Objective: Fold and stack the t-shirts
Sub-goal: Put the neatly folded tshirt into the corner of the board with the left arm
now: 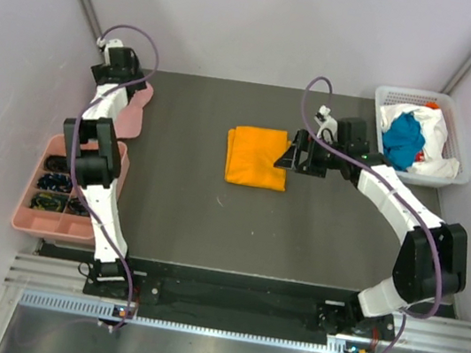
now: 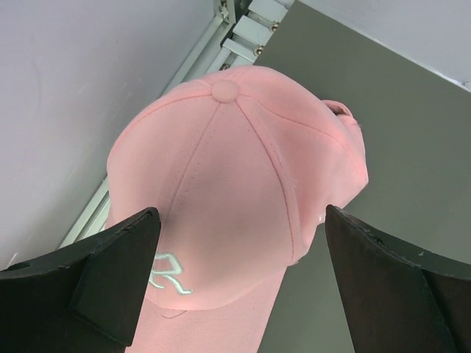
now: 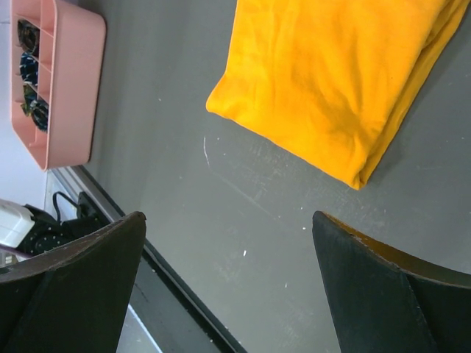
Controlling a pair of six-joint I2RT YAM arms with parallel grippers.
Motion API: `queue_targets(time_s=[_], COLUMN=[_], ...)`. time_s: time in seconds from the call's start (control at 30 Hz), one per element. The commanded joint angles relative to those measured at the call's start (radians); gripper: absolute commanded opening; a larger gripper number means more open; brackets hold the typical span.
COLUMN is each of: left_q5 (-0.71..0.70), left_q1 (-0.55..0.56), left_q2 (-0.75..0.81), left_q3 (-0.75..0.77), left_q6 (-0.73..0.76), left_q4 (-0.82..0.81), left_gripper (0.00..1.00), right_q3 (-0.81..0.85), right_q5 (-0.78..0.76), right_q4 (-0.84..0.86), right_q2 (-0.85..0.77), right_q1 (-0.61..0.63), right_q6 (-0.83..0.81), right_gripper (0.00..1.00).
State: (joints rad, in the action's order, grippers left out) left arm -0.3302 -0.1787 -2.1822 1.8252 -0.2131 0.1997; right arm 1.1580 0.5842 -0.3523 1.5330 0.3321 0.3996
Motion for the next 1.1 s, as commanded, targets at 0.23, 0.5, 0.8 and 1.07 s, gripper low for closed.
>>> queue_targets(time_s=[0.23, 0.5, 0.8, 1.07], left_q5=[-0.035, -0.029, -0.03, -0.007], left_q1=[-0.03, -0.056, -0.056, -0.056], left_q2=[0.061, 0.016, -0.036, -0.08], left_q3=[0.031, 0.039, 0.04, 0.04], left_q6=[0.03, 0.018, 0.011, -0.019], left_q4=[-0.052, -0.057, -0.063, -0.068], left_gripper=[0.98, 0.98, 0.93, 0.88], right_q3=[-0.006, 0.003, 0.012, 0.012], right_q5=[0.012, 0.016, 0.014, 0.005], right_q4=[0.041, 0.035, 0.032, 0.021], right_q2=[0.024, 0.036, 0.052, 0.055], right_q1=[0.013, 0.015, 0.015, 0.013], right_q6=[-0.011, -0.018, -0.018, -0.019], right_gripper=[0.95, 0.95, 0.95, 0.95])
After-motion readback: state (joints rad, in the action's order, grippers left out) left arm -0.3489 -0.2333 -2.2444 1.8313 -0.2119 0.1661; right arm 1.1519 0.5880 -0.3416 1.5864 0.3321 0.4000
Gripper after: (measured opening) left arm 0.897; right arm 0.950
